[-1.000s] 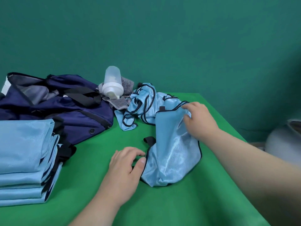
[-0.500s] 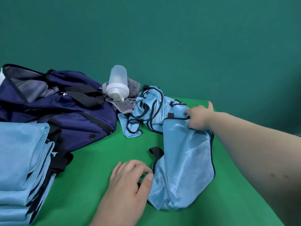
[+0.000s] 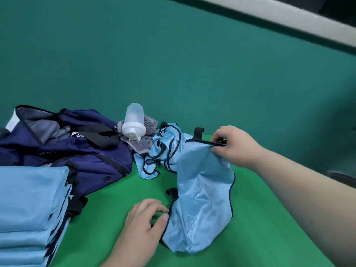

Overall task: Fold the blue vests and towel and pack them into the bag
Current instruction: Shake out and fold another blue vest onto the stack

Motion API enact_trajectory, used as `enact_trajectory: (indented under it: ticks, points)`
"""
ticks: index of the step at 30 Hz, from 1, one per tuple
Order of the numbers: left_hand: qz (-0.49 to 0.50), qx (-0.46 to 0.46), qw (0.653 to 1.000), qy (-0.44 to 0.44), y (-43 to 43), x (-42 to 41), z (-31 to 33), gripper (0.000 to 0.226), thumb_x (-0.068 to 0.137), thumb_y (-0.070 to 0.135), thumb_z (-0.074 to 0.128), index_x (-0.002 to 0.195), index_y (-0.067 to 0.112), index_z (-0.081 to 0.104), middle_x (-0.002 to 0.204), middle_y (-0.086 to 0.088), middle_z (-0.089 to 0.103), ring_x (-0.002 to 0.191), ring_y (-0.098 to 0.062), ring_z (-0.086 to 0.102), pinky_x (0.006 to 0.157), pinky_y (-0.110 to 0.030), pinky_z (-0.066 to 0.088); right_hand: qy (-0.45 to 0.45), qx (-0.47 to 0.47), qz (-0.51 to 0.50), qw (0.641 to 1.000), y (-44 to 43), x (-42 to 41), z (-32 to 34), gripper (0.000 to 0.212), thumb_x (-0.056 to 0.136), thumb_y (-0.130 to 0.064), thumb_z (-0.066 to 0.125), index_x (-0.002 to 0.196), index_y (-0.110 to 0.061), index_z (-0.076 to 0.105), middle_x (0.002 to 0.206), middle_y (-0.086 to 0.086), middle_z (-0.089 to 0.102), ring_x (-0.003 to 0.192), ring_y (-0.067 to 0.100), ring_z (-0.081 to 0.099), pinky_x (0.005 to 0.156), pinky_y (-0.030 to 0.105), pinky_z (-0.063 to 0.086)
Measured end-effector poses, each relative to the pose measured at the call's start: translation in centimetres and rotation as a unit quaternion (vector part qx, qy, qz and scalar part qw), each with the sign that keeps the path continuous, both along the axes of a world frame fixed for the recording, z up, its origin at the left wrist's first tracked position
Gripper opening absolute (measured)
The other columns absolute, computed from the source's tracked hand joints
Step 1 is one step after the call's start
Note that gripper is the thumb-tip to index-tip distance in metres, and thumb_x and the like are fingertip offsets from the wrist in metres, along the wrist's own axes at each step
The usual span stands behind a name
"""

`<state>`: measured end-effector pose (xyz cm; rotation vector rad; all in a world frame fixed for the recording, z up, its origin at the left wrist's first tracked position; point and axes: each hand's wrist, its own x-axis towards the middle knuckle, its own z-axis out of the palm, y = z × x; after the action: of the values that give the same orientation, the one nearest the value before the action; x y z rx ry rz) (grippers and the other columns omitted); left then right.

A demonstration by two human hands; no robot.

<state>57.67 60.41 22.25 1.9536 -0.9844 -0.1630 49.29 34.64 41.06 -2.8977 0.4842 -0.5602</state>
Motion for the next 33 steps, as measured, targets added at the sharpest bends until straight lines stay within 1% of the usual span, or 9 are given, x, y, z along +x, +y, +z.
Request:
enact_trajectory:
  ticks: [4,5,8,11,15,18,23,27,33]
  points:
    - [0.005,-0.068,0.996,0.064,0.8,-1.0,4.2,0.024,0.093,0.030,0.065,0.105,0.051,0.060,0.121,0.036,0.046,0.120,0.009,0.043,0.104,-0.025,0.034,-0.048,0.063,0.019,0.997,4.1,-3.4,4.7,0.019,0.079,-0.016,0.076,0.075,-0.031,0.064,0.084,-0.009,0.063,0.083,0.013,0.062,0.074,0.028,0.048]
    - [0.006,-0.090,0.994,0.060,0.9,-1.1,5.4,0.020,0.090,0.036,0.066,0.106,0.047,0.061,0.121,0.035,0.047,0.121,0.010,0.043,0.105,-0.024,0.034,-0.056,0.079,0.024,0.995,5.0,-4.2,5.8,0.018,0.078,-0.015,0.076,0.076,-0.029,0.066,0.083,-0.008,0.064,0.080,0.014,0.064,0.072,0.028,0.050]
    - [-0.002,-0.136,0.990,0.029,1.9,-2.4,11.0,0.056,0.076,0.058,0.064,0.127,0.044,0.048,0.135,0.032,0.042,0.128,0.012,0.036,0.103,-0.009,0.027,-0.070,0.092,0.045,0.992,7.7,-6.5,8.5,0.018,0.076,-0.012,0.077,0.076,-0.028,0.069,0.082,-0.010,0.067,0.080,0.007,0.063,0.074,0.020,0.048]
    - [-0.016,-0.115,0.993,0.023,2.9,-3.9,16.0,0.074,0.079,0.050,0.074,0.143,0.045,0.036,0.138,0.028,0.041,0.131,0.010,0.037,0.101,-0.012,0.028,-0.081,0.106,0.064,0.989,10.4,-8.6,10.6,0.021,0.076,-0.010,0.077,0.074,-0.029,0.069,0.081,-0.012,0.069,0.081,0.005,0.063,0.076,0.020,0.048]
    - [-0.037,-0.162,0.985,0.052,4.8,-5.6,20.4,0.051,0.073,0.050,0.074,0.120,0.056,0.055,0.115,0.033,0.063,0.113,0.015,0.053,0.097,-0.019,0.041,-0.092,0.114,0.090,0.985,13.7,-11.4,13.0,0.022,0.076,-0.010,0.078,0.073,-0.029,0.069,0.081,-0.012,0.068,0.081,0.007,0.064,0.080,0.025,0.050]
    - [-0.034,-0.187,0.981,0.043,7.0,-7.4,23.9,0.025,0.084,0.032,0.076,0.098,0.049,0.065,0.094,0.012,0.071,0.086,-0.002,0.063,0.083,-0.025,0.048,-0.106,0.123,0.094,0.982,15.8,-13.6,15.3,0.019,0.076,-0.011,0.077,0.075,-0.028,0.070,0.080,-0.010,0.071,0.082,0.011,0.067,0.081,0.030,0.053]
    - [-0.057,-0.212,0.975,0.015,11.6,-10.6,30.6,0.034,0.073,0.045,0.065,0.107,0.046,0.065,0.102,-0.008,0.070,0.095,-0.033,0.065,0.093,-0.056,0.051,-0.125,0.136,0.103,0.977,19.5,-17.0,19.1,0.015,0.079,-0.011,0.076,0.078,-0.025,0.071,0.081,-0.002,0.074,0.080,0.017,0.068,0.078,0.032,0.052]
    - [-0.052,-0.223,0.973,-0.038,15.4,-13.1,35.7,0.020,0.085,0.019,0.064,0.090,0.037,0.069,0.089,-0.007,0.071,0.075,-0.017,0.059,0.077,-0.039,0.049,-0.130,0.150,0.122,0.972,22.5,-19.2,21.9,0.009,0.083,-0.014,0.076,0.080,-0.021,0.071,0.080,-0.002,0.075,0.066,0.004,0.060,0.068,0.025,0.050]
    - [0.038,-0.193,0.971,-0.134,18.9,-15.7,40.3,0.015,0.086,0.020,0.065,0.088,0.035,0.067,0.083,-0.005,0.069,0.068,-0.017,0.057,0.070,-0.035,0.049,-0.146,0.163,0.123,0.968,26.5,-21.9,25.1,0.008,0.082,-0.018,0.079,0.080,-0.020,0.071,0.073,-0.011,0.070,0.065,0.001,0.059,0.068,0.021,0.049]
